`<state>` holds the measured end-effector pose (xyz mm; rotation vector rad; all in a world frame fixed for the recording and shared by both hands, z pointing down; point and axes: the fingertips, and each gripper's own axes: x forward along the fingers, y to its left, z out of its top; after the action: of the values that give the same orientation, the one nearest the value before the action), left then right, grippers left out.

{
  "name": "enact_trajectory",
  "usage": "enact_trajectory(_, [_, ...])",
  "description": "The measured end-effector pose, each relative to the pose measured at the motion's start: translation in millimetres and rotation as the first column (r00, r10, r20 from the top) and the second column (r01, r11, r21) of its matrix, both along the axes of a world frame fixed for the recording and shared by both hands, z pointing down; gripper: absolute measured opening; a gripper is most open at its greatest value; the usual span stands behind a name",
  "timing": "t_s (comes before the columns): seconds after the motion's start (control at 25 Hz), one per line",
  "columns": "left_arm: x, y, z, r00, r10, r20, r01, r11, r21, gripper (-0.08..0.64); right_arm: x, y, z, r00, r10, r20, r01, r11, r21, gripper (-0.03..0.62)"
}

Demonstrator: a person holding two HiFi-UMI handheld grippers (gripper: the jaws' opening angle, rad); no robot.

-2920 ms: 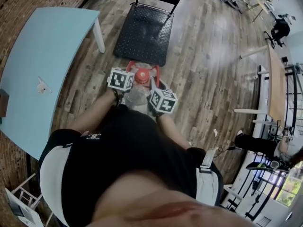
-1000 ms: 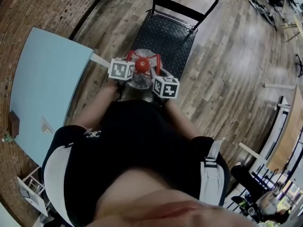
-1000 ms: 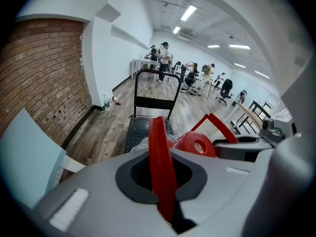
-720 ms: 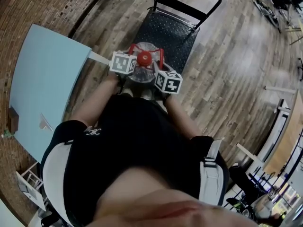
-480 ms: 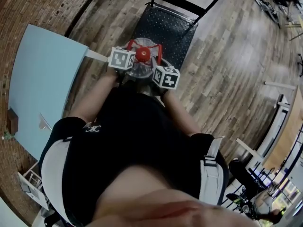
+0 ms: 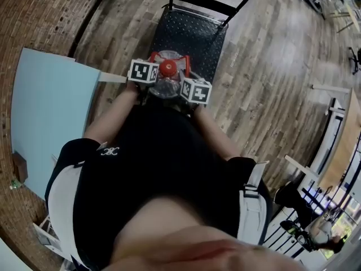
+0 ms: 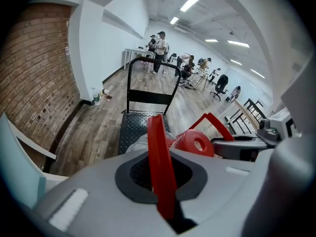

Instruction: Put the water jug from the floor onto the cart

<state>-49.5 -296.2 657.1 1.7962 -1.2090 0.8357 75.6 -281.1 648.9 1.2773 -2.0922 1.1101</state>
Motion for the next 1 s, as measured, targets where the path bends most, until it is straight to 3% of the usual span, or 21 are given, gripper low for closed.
enact_trajectory(0.36, [-13.1, -31.4, 26.6, 0.998, 0.045, -0.039, -0.046, 0.998, -0.045, 0.014, -5.7, -30.9, 28.2, 0.997, 0.056, -0.046, -0.059, 0.994, -0.086, 0.069])
enact_trajectory(1.0, [-44.9, -67.9, 100.7, 0.997, 0.070, -0.023, -0.073, 0.981, -0.180, 0.023, -35.6, -72.8, 95.4, 0.991, -0.006, -0.130, -0.025, 0.973, -0.230, 0.071])
